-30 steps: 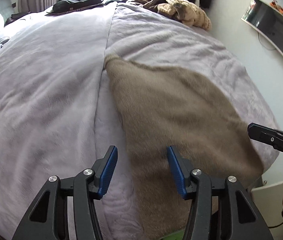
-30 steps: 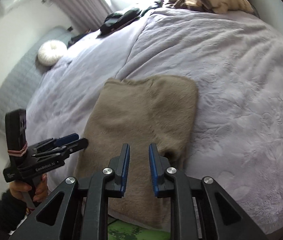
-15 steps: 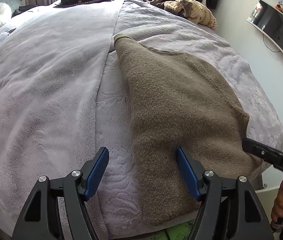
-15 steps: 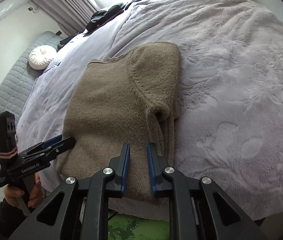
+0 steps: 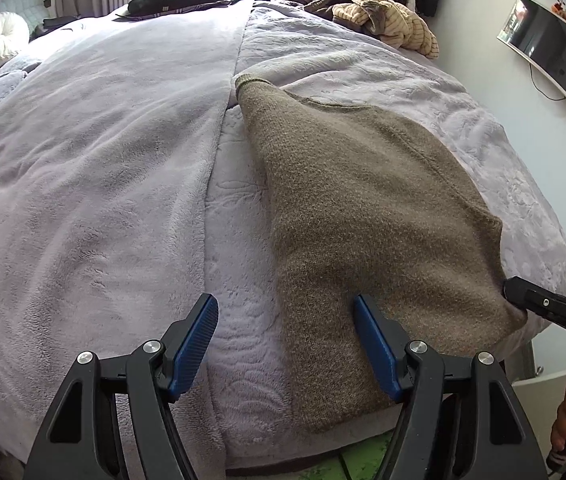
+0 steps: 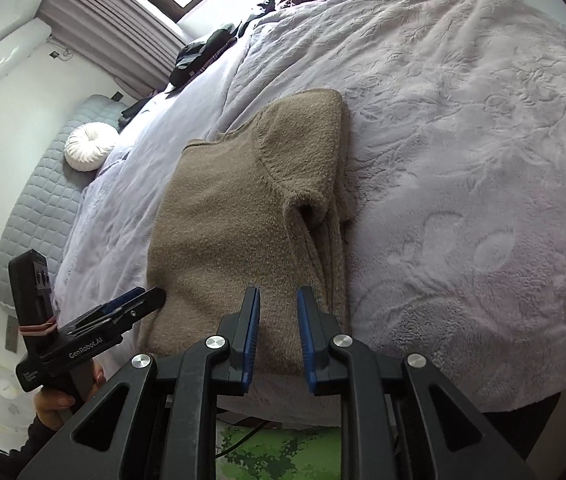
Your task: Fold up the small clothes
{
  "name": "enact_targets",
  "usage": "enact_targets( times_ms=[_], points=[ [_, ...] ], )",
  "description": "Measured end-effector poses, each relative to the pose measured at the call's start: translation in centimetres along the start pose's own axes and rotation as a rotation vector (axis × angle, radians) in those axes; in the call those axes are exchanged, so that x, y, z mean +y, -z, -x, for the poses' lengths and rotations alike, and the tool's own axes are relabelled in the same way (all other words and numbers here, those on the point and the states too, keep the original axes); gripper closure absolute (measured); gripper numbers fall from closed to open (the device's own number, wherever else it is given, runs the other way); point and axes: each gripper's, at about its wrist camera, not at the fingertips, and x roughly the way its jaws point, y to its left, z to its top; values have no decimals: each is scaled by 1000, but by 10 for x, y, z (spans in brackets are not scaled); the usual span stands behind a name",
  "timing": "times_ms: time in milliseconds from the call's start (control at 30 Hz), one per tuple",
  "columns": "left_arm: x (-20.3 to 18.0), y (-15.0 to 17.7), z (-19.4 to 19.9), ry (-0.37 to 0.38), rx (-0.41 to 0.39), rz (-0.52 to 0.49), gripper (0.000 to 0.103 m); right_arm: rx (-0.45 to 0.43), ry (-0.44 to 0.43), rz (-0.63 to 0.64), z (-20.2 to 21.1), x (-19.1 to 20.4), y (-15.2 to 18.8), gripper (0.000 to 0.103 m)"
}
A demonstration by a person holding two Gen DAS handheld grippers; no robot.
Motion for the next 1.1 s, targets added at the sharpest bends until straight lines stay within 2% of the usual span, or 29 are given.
enact_targets(
  times_ms=[200,467,533,600,633,700,767,800,933,1100],
  points=[
    [5,-2,6,-18,2,8,32,0,34,-17,-1,4,-4,82],
    [16,-8,18,-83,-32,14,32,11,73,-28,-1,5,-8,82],
    [19,-10,21,-84,-43,36,32,4,116,-3,3,8,-11,82],
    [20,-12,23,-90,-51,48,32,-17,206,20,11,10,-17,81],
    [20,-13,24,-94,-56,52,32,-22,204,17,14,10,-20,81],
    [17,-15,26,-98,-57,53,32,-22,177,5,18,8,-28,76],
    [11,-19,26,-102,-52,44,32,-20,185,16,19,11,-33,58],
    [9,-21,26,-103,-51,39,32,-18,189,31,18,15,-35,54],
    [-4,-30,28,-114,-53,16,32,3,157,47,11,24,-41,51],
    [-12,-40,30,-120,-49,25,31,50,173,69,0,36,-48,37]
  ],
)
